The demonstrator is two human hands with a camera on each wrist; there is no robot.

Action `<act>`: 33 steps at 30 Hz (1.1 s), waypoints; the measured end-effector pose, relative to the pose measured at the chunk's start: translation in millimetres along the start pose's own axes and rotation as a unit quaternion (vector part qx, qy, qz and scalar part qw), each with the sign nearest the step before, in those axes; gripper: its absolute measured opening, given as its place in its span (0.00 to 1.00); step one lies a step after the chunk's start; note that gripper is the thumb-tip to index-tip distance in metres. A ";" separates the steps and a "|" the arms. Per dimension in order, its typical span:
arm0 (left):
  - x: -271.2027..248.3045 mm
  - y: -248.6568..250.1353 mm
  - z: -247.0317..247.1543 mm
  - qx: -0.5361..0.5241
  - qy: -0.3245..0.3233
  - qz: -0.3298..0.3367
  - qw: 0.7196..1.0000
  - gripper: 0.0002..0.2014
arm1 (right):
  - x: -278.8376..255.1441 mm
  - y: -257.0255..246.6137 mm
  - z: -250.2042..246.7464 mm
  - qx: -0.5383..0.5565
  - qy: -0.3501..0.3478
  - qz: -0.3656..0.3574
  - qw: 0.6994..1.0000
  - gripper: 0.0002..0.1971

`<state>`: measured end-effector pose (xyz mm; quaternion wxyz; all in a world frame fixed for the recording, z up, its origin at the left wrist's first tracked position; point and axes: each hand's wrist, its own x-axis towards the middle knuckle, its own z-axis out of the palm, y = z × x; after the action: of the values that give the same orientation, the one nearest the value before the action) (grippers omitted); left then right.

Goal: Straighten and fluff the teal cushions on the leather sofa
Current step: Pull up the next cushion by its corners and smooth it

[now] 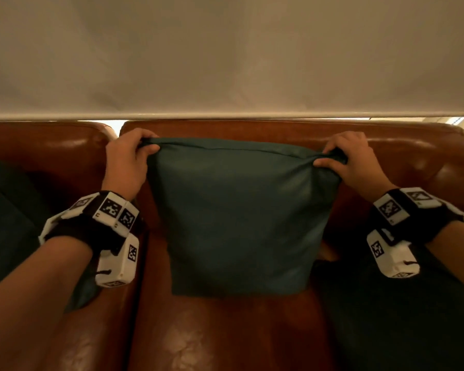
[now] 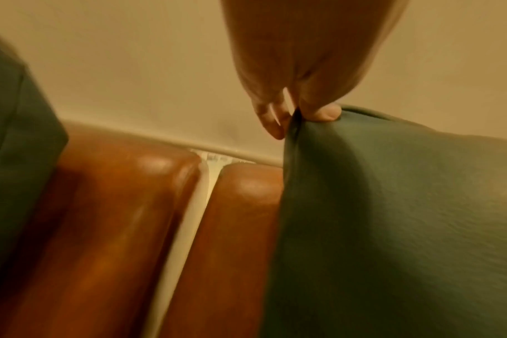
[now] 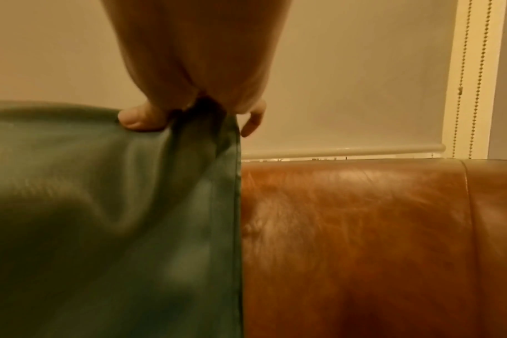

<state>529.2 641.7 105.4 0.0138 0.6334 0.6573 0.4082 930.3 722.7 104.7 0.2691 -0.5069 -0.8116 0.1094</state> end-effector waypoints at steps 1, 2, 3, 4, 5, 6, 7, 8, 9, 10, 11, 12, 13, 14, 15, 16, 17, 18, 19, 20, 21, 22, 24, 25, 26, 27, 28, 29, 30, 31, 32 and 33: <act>-3.1 3.1 0.3 -0.010 0.020 -0.011 1.000 0.06 | 1.9 -1.6 -6.6 0.013 -0.006 0.011 1.000 0.15; -6.3 5.2 -0.9 -0.018 0.039 -0.014 0.999 0.06 | 3.3 -3.1 -12.7 0.028 -0.009 0.025 0.999 0.11; -9.1 6.5 -2.4 -0.023 0.054 -0.011 0.998 0.06 | 4.2 -5.3 -17.6 0.043 -0.006 0.039 0.998 0.09; -11.2 6.5 -3.7 -0.025 0.063 -0.003 0.998 0.05 | 4.8 -7.1 -21.0 0.058 0.000 0.054 0.997 0.08; -13.4 5.3 -4.3 -0.023 0.065 0.001 0.998 0.05 | 5.2 -7.3 -22.0 0.080 0.010 0.064 0.995 0.08; -15.5 4.0 -3.8 -0.020 0.062 -0.004 0.998 0.05 | 5.1 -6.5 -21.5 0.106 0.020 0.072 0.992 0.06; -16.8 2.4 -1.9 -0.017 0.058 -0.013 0.998 0.06 | 4.6 -5.7 -20.3 0.120 0.029 0.078 0.989 0.04; -17.4 1.1 0.2 -0.015 0.057 -0.020 0.998 0.06 | 4.2 -4.4 -17.9 0.116 0.040 0.080 0.989 0.05; -17.5 -0.4 2.0 -0.016 0.057 -0.025 0.998 0.06 | 3.6 -3.0 -14.3 0.104 0.046 0.081 0.990 0.09; -17.4 -1.3 2.8 -0.017 0.060 -0.029 0.998 0.06 | 3.6 -2.5 -11.6 0.098 0.053 0.092 0.990 0.11; -17.6 -2.0 2.7 -0.016 0.063 -0.031 0.997 0.06 | 4.2 -2.5 -9.8 0.099 0.063 0.111 0.987 0.12; -17.7 -3.0 1.6 -0.012 0.065 -0.032 0.997 0.06 | 5.6 -3.5 -9.8 0.104 0.078 0.131 0.983 0.11; -17.8 -3.8 -0.2 -0.005 0.065 -0.029 0.997 0.06 | 7.2 -3.9 -11.1 0.107 0.097 0.149 0.978 0.11; -17.8 -4.6 -2.2 0.002 0.063 -0.021 0.998 0.06 | 9.0 -4.0 -12.7 0.107 0.113 0.161 0.975 0.11; -17.8 -6.3 -3.9 0.009 0.058 -0.013 0.998 0.06 | 9.9 -5.1 -13.7 0.102 0.125 0.168 0.972 0.11; -18.1 -6.8 -5.6 0.016 0.048 -0.007 0.999 0.06 | 10.3 -6.6 -13.5 0.093 0.137 0.171 0.971 0.12; -19.2 -6.3 -7.2 0.026 0.035 -0.006 0.999 0.07 | 8.6 -8.3 -11.5 0.082 0.147 0.173 0.970 0.13; -19.5 -5.0 -8.4 0.045 0.018 -0.011 0.999 0.08 | 6.8 -10.5 -9.4 0.072 0.155 0.172 0.970 0.14; -19.6 -3.0 -9.5 0.077 0.002 -0.025 0.997 0.09 | 5.1 -13.4 -6.3 0.067 0.158 0.170 0.970 0.15; -19.7 -0.5 -10.5 0.118 -0.009 -0.042 0.992 0.09 | 2.4 -17.6 -3.4 0.060 0.158 0.166 0.971 0.15; -19.8 2.9 -11.6 0.148 -0.010 -0.046 0.988 0.10 | -0.1 -20.1 -0.4 0.043 0.160 0.152 0.974 0.15; -18.7 4.4 -11.5 0.155 -0.008 -0.034 0.987 0.10 | -2.1 -21.4 1.8 0.010 0.166 0.123 0.978 0.15; -14.8 3.9 -7.9 0.102 -0.029 0.020 0.994 0.11 | -7.3 -18.8 4.0 -0.062 0.140 0.043 0.987 0.17; -12.5 1.9 -5.8 0.062 -0.055 0.052 0.995 0.12 | -9.4 -16.6 4.8 -0.083 0.107 0.005 0.991 0.18; -10.0 -0.2 -3.4 0.034 -0.082 0.081 0.993 0.14 | -10.8 -15.3 6.4 -0.094 0.073 -0.023 0.993 0.18; -7.6 -2.0 -1.4 0.027 -0.099 0.097 0.990 0.15 | -10.9 -14.4 8.4 -0.099 0.044 -0.040 0.993 0.18; -6.2 -2.0 -0.4 0.033 -0.099 0.103 0.989 0.14 | -9.7 -15.2 10.2 -0.101 0.026 -0.050 0.993 0.18; -6.0 0.6 -0.9 0.044 -0.083 0.097 0.991 0.14 | -7.8 -16.7 12.1 -0.101 0.021 -0.058 0.993 0.19; -7.2 3.2 -0.6 0.055 -0.058 0.087 0.993 0.13 | -5.1 -19.8 13.0 -0.094 0.023 -0.060 0.994 0.22; -10.6 6.4 0.0 0.063 -0.029 0.073 0.995 0.13 | -2.7 -24.1 12.9 -0.080 0.030 -0.052 0.995 0.24; -14.1 9.9 0.6 0.075 0.003 0.054 0.996 0.12 | 0.2 -28.5 12.1 -0.068 0.042 -0.040 0.996 0.26; -18.0 13.6 1.1 0.092 0.031 0.031 0.995 0.12 | 2.7 -32.6 11.3 -0.062 0.056 -0.031 0.996 0.25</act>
<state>544.5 625.3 103.2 -0.0778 0.6390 0.6724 0.3653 898.3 711.0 110.8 0.2855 -0.5025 -0.8157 0.0221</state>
